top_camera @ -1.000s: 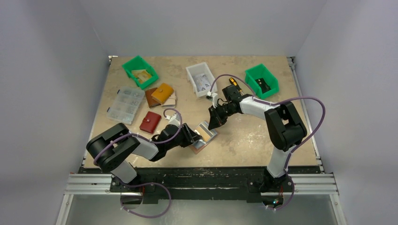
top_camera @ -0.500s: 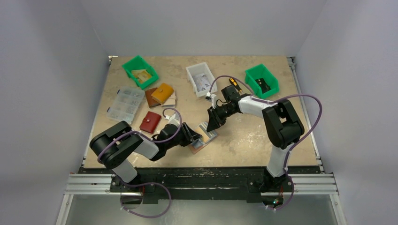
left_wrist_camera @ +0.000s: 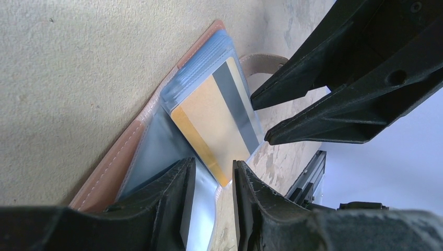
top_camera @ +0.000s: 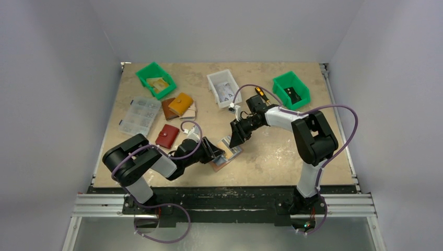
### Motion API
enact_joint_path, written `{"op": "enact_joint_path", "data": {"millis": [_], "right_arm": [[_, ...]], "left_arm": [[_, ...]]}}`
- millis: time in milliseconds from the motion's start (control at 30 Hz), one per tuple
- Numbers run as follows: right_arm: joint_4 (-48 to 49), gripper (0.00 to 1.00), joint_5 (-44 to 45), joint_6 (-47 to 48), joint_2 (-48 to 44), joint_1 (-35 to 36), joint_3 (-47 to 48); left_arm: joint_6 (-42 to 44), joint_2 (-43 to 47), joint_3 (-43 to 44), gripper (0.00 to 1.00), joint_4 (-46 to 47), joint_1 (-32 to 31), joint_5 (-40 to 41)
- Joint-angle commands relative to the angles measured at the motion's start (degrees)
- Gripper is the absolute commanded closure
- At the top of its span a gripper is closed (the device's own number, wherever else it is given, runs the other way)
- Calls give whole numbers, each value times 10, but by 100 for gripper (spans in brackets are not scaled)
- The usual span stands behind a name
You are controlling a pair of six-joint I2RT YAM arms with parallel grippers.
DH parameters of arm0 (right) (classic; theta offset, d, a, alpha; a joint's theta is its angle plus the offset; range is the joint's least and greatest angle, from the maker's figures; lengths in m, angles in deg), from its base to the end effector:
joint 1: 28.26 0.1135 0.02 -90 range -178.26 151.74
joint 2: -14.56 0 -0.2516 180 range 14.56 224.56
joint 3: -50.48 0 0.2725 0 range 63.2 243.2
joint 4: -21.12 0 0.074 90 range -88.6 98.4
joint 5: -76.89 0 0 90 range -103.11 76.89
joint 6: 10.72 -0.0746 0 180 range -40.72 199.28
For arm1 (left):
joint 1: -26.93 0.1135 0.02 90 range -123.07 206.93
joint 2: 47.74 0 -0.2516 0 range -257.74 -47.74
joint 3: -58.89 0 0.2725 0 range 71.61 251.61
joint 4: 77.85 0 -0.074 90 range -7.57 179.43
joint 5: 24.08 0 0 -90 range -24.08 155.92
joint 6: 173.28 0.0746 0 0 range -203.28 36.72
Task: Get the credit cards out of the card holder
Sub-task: Remove the credit card from the card holder.
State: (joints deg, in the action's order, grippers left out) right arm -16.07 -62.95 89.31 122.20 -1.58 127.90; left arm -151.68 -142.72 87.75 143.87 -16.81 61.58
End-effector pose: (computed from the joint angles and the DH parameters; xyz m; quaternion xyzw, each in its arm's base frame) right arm 0.3127 0.2209 0.1034 -0.3584 0.8181 0.4346 0.1159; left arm 0.2037 -0.2027 0.0537 -0.1593 0.8250 -0.4669 0.2757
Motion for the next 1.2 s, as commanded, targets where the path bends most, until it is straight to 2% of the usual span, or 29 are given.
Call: {"op": "enact_joint_path", "data": {"millis": [0,467,700,967,1167], "right_arm": [[-6,59,2,-6,11,4,15],[-13,58,1,-8,20,8,18],[-28,69,-63,4,19,11,24],[-33,69,-107,3,24,11,26],[-10,73,-90,-25,31,11,19]], "left_arm": [[3,-10,-8,64,17,4,-1],[5,-21,-8,65,25,5,-2],[9,-22,-10,65,30,4,-6],[14,-18,-17,65,50,6,-13],[11,-20,-18,65,61,6,-16]]}}
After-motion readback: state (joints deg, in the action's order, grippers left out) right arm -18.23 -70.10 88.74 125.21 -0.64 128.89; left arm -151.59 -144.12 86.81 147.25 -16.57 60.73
